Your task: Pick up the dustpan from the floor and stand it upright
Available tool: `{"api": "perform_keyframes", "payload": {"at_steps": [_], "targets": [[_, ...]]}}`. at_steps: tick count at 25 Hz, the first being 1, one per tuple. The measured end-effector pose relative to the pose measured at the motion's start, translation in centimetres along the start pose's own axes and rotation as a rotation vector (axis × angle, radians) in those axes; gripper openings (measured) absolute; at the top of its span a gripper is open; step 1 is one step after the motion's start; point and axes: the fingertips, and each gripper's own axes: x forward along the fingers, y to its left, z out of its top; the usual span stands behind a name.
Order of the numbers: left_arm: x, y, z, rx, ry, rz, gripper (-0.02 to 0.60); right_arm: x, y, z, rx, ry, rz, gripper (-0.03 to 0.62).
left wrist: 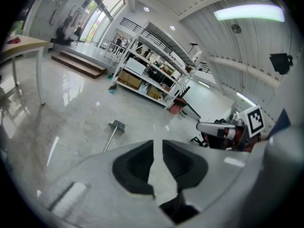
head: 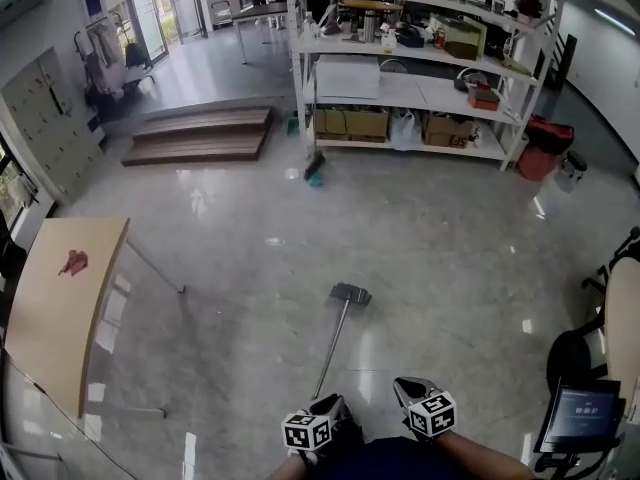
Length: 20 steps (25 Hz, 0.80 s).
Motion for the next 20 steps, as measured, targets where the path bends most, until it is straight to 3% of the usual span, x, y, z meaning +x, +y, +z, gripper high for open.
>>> {"api": "perform_keyframes", "payload": {"at_steps": [6,11,20], "targets": [[0.4,5.3,-0.3,-0.069,-0.019,0.070,0.060,1.9,1.7,1.7,-0.121,0.098,0.074,0.011],[1.2,9.8,0.4,-0.166,-0.058,0.165,0.065,5.1,1.1,4.2,-0.099,0.103,0.112,0.011],[1.8,10.9,-1.9,-0.221,-0.031,0.286,0.091,12.5,2.5,4.6,-0.228,0.211,0.298,0.011]]}}
